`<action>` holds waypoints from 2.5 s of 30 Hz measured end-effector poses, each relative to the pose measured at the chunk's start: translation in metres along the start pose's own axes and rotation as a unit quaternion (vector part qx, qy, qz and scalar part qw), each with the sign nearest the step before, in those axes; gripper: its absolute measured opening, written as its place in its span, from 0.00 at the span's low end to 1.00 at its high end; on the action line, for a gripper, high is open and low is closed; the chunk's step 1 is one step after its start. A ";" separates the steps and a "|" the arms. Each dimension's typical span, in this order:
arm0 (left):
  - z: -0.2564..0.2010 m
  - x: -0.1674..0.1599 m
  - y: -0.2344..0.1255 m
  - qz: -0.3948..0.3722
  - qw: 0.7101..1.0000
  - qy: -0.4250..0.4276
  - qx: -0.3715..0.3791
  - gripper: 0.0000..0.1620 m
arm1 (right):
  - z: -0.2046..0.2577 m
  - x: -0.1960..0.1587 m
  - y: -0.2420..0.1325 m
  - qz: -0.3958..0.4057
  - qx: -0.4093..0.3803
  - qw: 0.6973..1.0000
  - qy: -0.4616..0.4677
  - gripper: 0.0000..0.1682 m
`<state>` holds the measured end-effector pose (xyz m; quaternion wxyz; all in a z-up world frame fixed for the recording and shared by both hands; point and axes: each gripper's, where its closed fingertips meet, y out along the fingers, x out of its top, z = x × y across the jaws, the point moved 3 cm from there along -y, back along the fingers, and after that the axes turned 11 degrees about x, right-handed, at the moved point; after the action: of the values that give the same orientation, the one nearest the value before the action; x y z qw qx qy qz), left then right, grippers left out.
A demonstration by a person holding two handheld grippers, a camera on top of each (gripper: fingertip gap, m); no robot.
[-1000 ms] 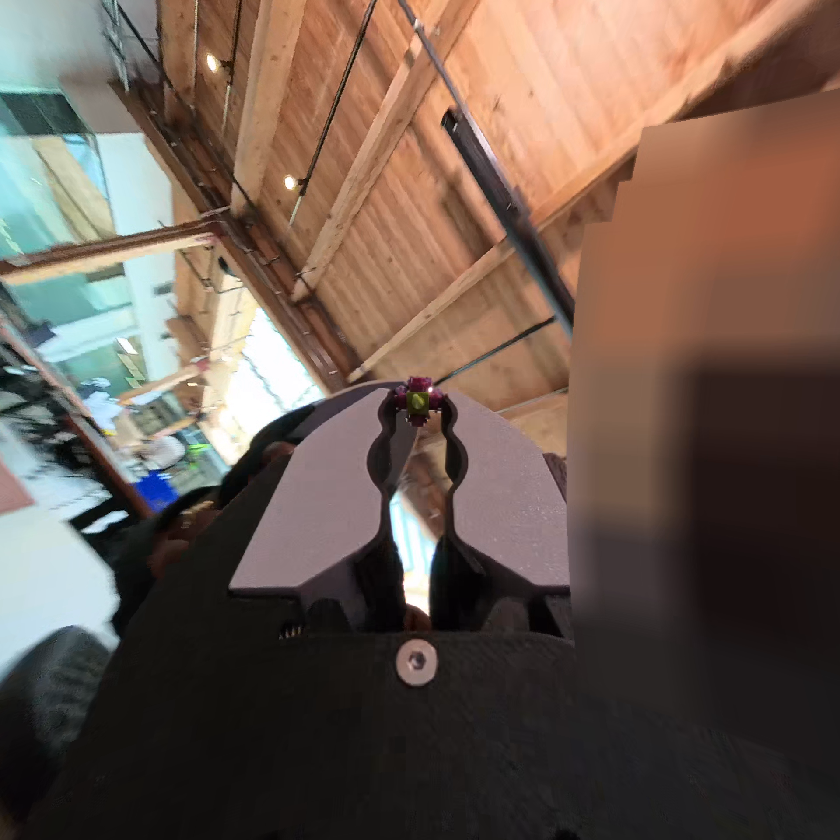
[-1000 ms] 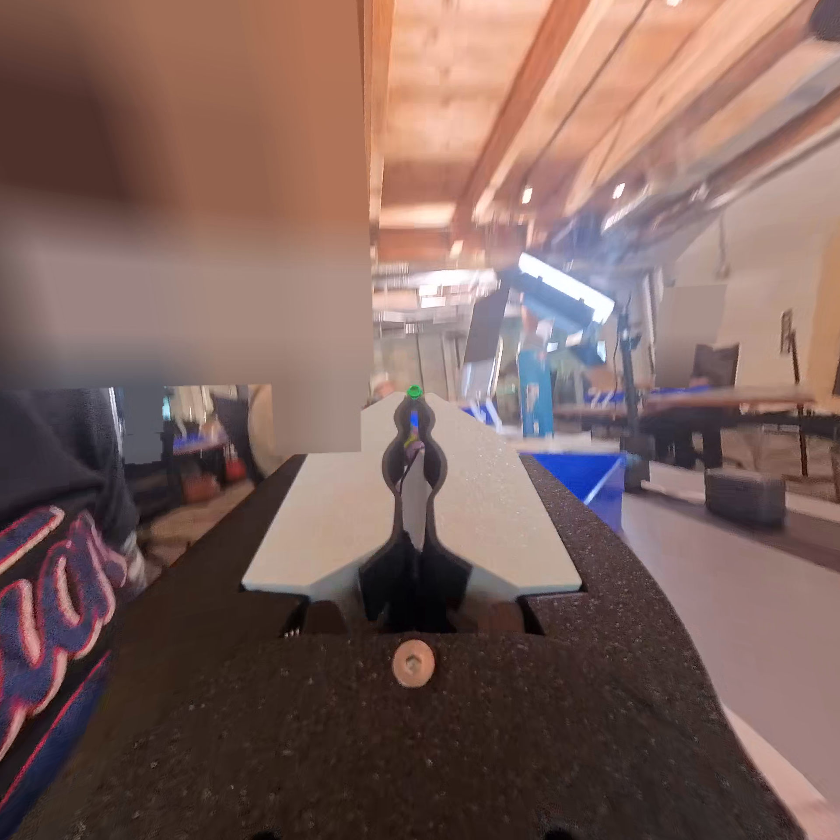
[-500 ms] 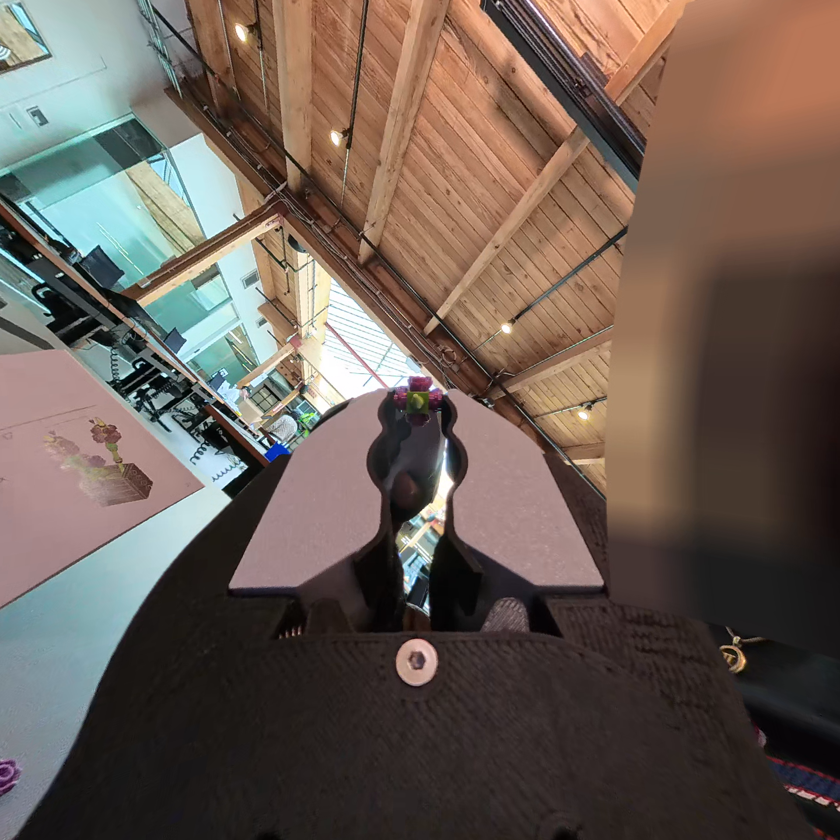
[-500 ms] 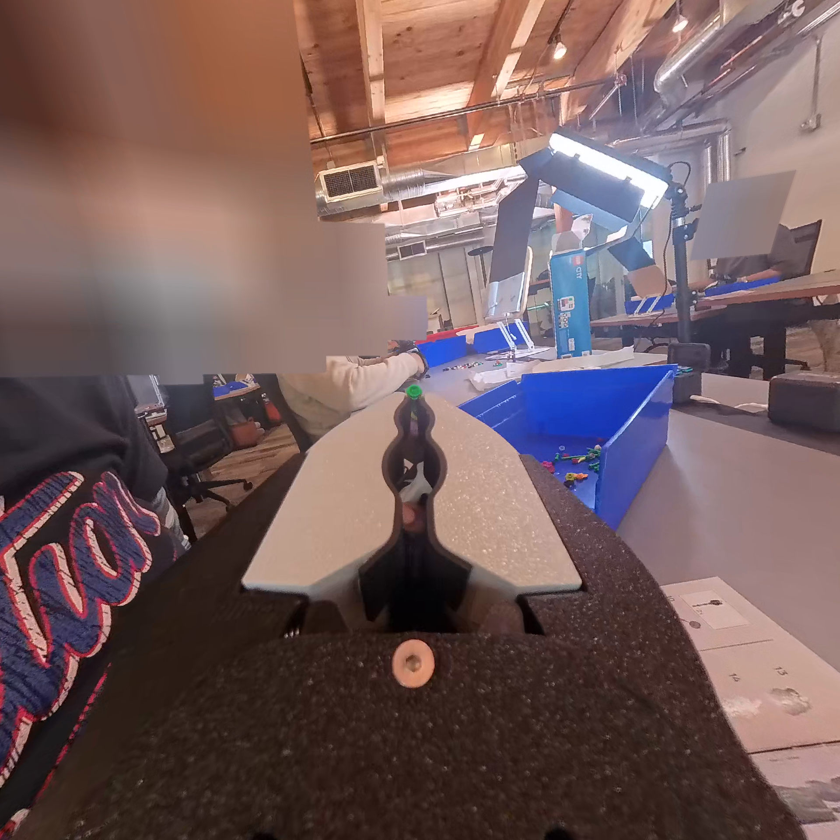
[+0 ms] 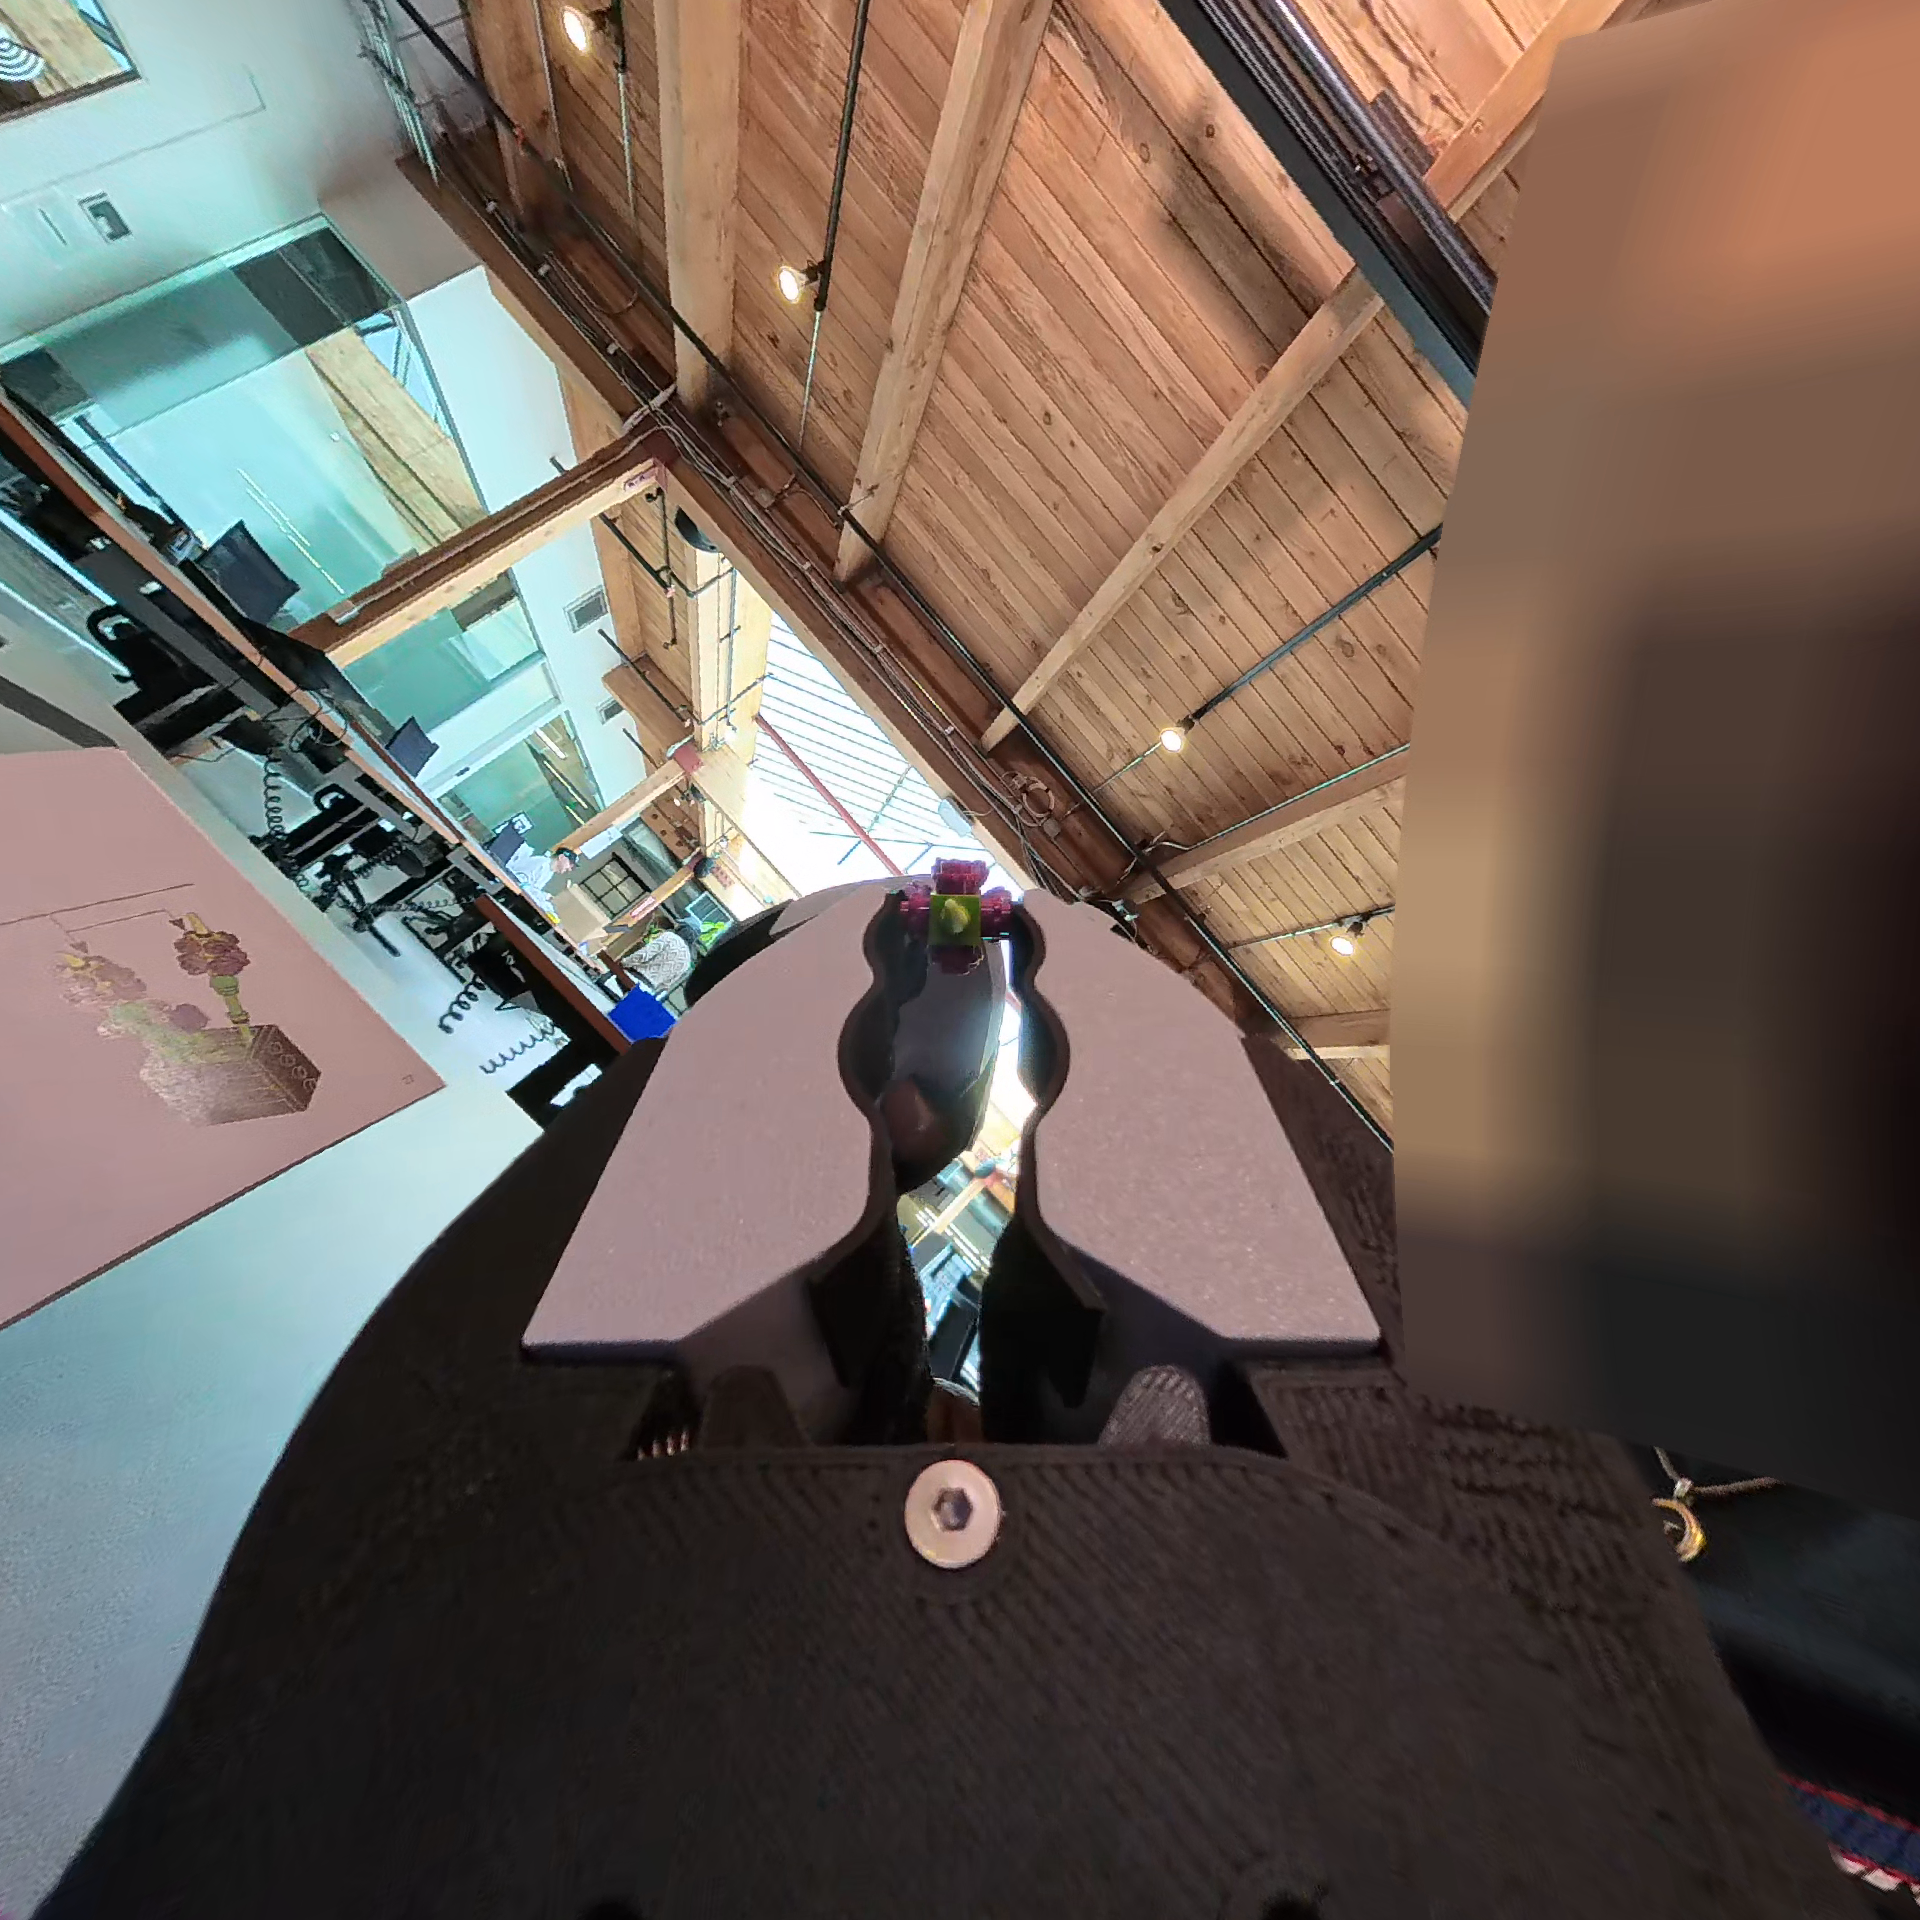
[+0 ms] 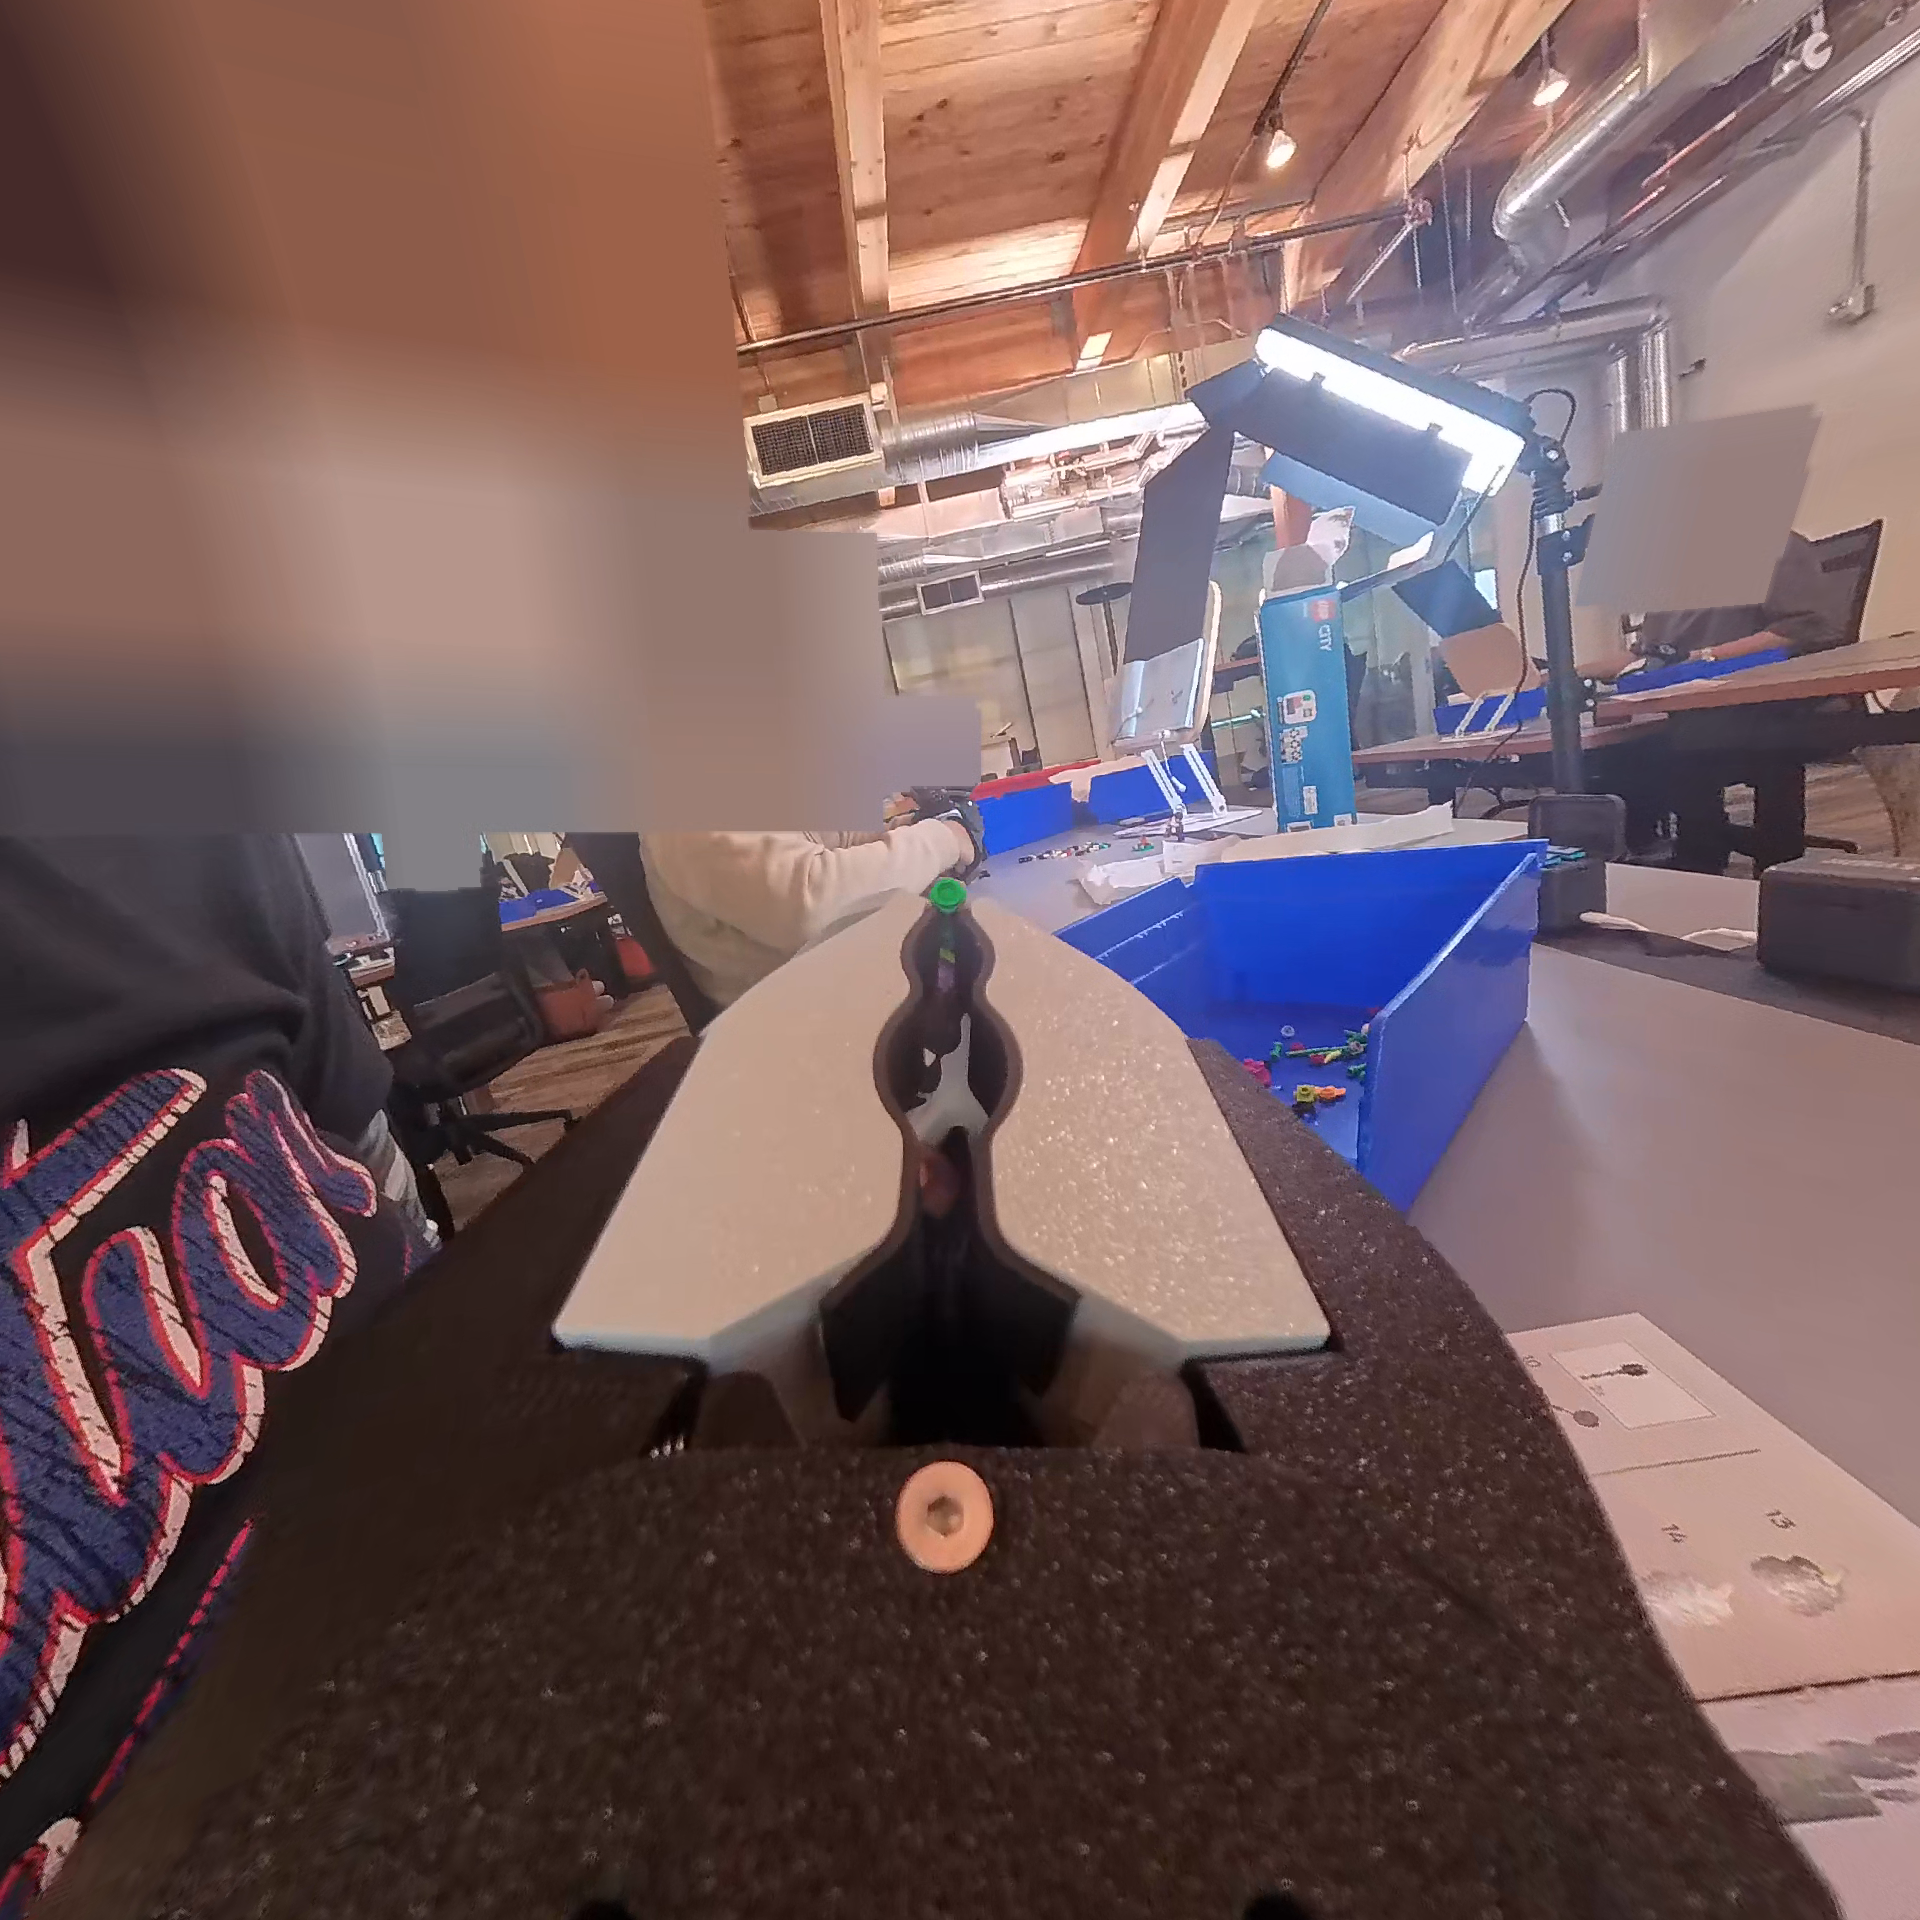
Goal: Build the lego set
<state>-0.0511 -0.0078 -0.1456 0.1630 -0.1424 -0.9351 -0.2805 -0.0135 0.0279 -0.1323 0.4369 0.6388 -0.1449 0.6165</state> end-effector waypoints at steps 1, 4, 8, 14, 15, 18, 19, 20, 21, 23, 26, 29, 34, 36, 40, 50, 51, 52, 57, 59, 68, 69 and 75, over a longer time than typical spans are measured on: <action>-0.001 0.000 0.000 0.000 1.000 -0.004 0.000 0.12 | 0.000 0.000 0.000 -0.001 0.000 1.000 -0.002 0.01; -0.001 -0.001 0.001 -0.003 1.000 -0.031 -0.006 0.12 | 0.001 0.001 0.001 0.006 -0.010 1.000 -0.026 0.01; -0.002 -0.002 0.001 -0.012 0.999 -0.034 0.000 0.12 | 0.002 0.001 0.001 0.005 -0.010 0.999 -0.034 0.02; -0.003 -0.002 -0.001 0.010 1.000 -0.007 0.009 0.12 | 0.004 -0.001 0.002 0.026 -0.007 0.999 -0.042 0.02; -0.004 -0.002 -0.001 0.017 1.000 0.000 0.010 0.12 | 0.005 -0.001 0.001 0.027 -0.004 0.999 -0.041 0.02; -0.005 -0.003 -0.002 0.034 0.999 0.031 0.021 0.12 | 0.006 -0.002 0.001 0.030 -0.001 0.999 -0.041 0.02; -0.006 -0.003 -0.002 0.038 0.998 0.036 0.022 0.12 | 0.007 -0.002 0.001 0.029 0.002 0.999 -0.041 0.02; -0.006 -0.003 -0.002 0.042 0.998 0.036 0.020 0.12 | 0.008 -0.003 0.001 0.028 0.003 0.999 -0.041 0.02; -0.006 -0.004 -0.002 0.044 0.998 0.034 0.019 0.12 | 0.008 -0.003 0.001 0.028 0.004 0.999 -0.041 0.02; -0.005 -0.005 -0.002 0.046 0.998 0.030 0.019 0.12 | 0.008 -0.004 0.000 0.026 0.004 0.999 -0.042 0.02; -0.005 -0.006 -0.003 0.047 0.998 0.026 0.020 0.12 | 0.008 -0.004 -0.001 0.024 0.005 0.999 -0.041 0.02; -0.006 -0.007 -0.002 0.046 0.999 0.022 0.018 0.12 | 0.009 -0.003 -0.002 0.019 0.008 0.999 -0.041 0.02; -0.003 -0.009 -0.001 0.050 0.998 0.025 0.024 0.12 | 0.008 -0.005 -0.005 0.019 0.007 0.999 -0.039 0.02; -0.002 -0.009 -0.001 0.051 0.998 0.025 0.026 0.12 | 0.008 -0.006 -0.006 0.019 0.006 0.999 -0.038 0.02; -0.003 -0.009 -0.002 0.053 0.998 0.031 0.027 0.12 | 0.009 -0.006 -0.005 0.020 0.010 0.999 -0.041 0.02; -0.009 -0.003 0.004 0.027 0.999 0.039 0.007 0.12 | 0.005 0.005 -0.001 -0.068 -0.001 0.998 -0.006 0.13; -0.012 -0.004 0.006 0.030 0.998 0.046 0.003 0.12 | 0.006 0.007 -0.001 -0.083 -0.003 0.996 -0.005 0.13; -0.014 -0.004 0.007 0.033 0.998 0.051 0.001 0.12 | 0.007 0.007 -0.002 -0.090 -0.006 0.996 -0.010 0.11; -0.018 -0.007 0.009 0.038 0.997 0.070 0.004 0.11 | 0.015 0.010 -0.003 -0.106 0.001 0.993 -0.042 0.06; -0.019 -0.010 0.010 0.037 0.996 0.080 0.004 0.11 | 0.018 0.011 -0.004 -0.119 0.005 0.992 -0.047 0.05; -0.020 -0.010 0.009 0.016 0.996 0.083 0.009 0.11 | 0.018 0.018 -0.006 -0.170 0.003 0.985 -0.034 0.03; -0.020 -0.010 0.009 0.016 0.996 0.085 0.011 0.12 | 0.018 0.018 -0.006 -0.171 0.003 0.985 -0.033 0.03; -0.018 -0.006 0.010 0.007 0.996 0.086 0.017 0.11 | 0.014 0.014 -0.007 -0.174 -0.005 0.985 -0.014 0.11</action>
<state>-0.0378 -0.0109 -0.1294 0.2468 -0.1214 -0.9213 -0.2750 0.0038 0.0266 -0.1200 0.5385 0.6608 -0.0410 0.5212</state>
